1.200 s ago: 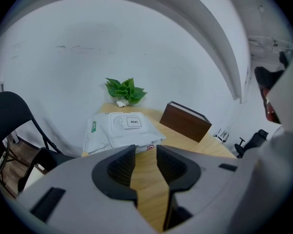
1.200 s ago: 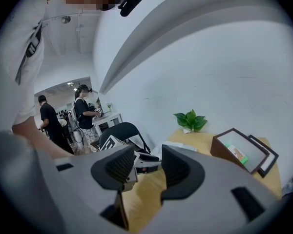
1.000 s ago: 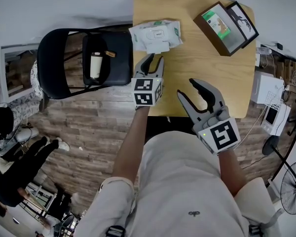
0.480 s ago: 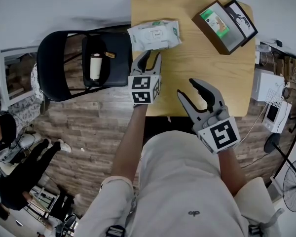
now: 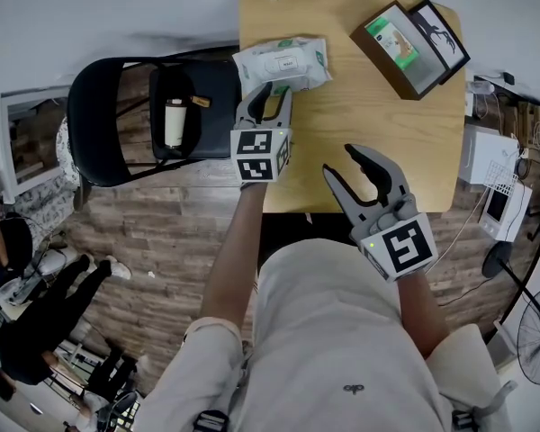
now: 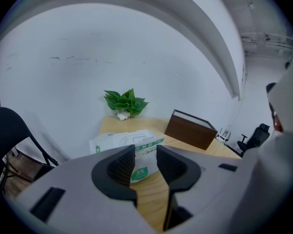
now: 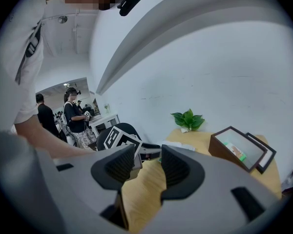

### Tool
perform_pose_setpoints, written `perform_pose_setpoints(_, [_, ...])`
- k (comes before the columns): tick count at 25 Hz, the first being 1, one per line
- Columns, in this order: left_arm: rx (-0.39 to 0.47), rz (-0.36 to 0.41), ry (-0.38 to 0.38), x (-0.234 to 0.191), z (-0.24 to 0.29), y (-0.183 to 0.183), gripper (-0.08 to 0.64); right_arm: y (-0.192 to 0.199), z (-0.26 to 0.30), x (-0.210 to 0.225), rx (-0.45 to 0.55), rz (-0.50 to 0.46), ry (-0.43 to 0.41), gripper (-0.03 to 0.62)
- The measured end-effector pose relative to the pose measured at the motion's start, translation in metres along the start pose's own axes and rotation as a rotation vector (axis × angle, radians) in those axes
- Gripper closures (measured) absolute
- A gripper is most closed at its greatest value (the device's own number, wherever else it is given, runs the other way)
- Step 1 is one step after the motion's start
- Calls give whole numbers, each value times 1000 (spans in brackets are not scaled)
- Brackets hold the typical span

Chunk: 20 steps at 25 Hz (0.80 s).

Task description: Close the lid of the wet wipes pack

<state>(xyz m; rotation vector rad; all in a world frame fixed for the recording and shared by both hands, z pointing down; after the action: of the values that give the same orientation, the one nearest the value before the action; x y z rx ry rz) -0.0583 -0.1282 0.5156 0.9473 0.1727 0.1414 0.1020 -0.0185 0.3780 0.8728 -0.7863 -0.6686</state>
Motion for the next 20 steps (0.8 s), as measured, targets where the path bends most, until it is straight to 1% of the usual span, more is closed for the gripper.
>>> perform_pose_setpoints(20, [-16, 31, -1, -4, 27, -10, 430, 3, -2, 7, -9, 21, 21, 423])
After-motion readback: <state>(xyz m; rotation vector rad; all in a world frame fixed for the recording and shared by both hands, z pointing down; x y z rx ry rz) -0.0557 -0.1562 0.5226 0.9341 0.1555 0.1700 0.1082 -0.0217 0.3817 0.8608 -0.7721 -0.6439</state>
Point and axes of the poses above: the fingertips, and each gripper's own axes: z forward along the fingers, x to its right, y out of its underside, the point moved 8 cm from there along -z, backward along the fingers, and after that the axes turned 15 degrees about -y, right-handed, at the moved point
